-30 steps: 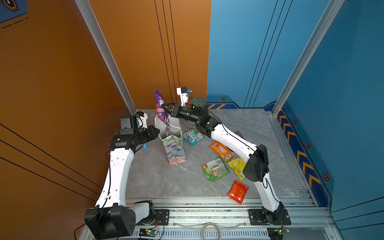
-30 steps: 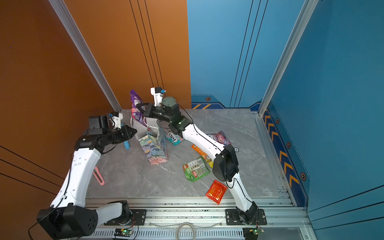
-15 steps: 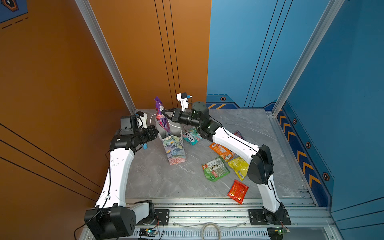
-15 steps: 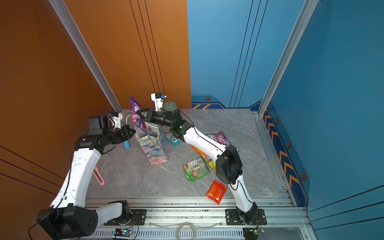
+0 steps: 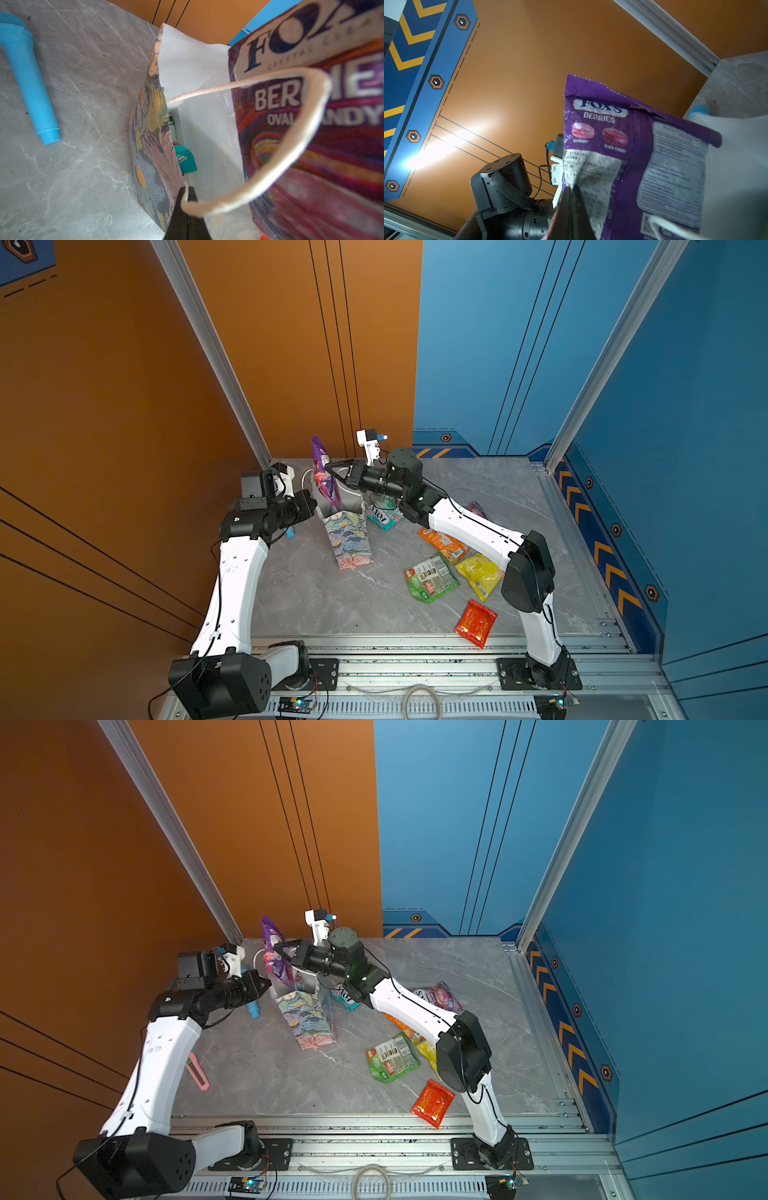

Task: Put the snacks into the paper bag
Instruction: 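Lower the purple Berries bag into the paper bag opening with the right gripper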

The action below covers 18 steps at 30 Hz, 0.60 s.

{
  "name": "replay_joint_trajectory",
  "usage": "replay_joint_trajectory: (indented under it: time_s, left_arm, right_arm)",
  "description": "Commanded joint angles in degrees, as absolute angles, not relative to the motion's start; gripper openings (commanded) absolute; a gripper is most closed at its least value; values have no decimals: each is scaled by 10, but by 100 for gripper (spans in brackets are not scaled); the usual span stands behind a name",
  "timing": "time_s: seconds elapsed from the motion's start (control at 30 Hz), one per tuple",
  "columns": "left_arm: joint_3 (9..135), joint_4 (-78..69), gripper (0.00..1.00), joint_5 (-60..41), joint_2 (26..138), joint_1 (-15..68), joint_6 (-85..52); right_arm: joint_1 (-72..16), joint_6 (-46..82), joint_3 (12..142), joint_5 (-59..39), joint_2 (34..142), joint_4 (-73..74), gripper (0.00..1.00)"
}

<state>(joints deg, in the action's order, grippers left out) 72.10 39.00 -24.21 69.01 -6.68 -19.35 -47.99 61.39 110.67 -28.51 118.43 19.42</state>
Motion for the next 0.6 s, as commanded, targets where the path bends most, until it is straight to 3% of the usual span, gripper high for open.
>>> replay_joint_trajectory:
  time_s: [0.0, 0.57]
  left_arm:
    - [736, 396, 0, -248, 677, -64, -189]
    - [732, 395, 0, -250, 670, -66, -191]
  right_arm:
    - [-486, 636, 1112, -297, 1179, 256, 0]
    - [-488, 669, 1125, -300, 1230, 277, 0]
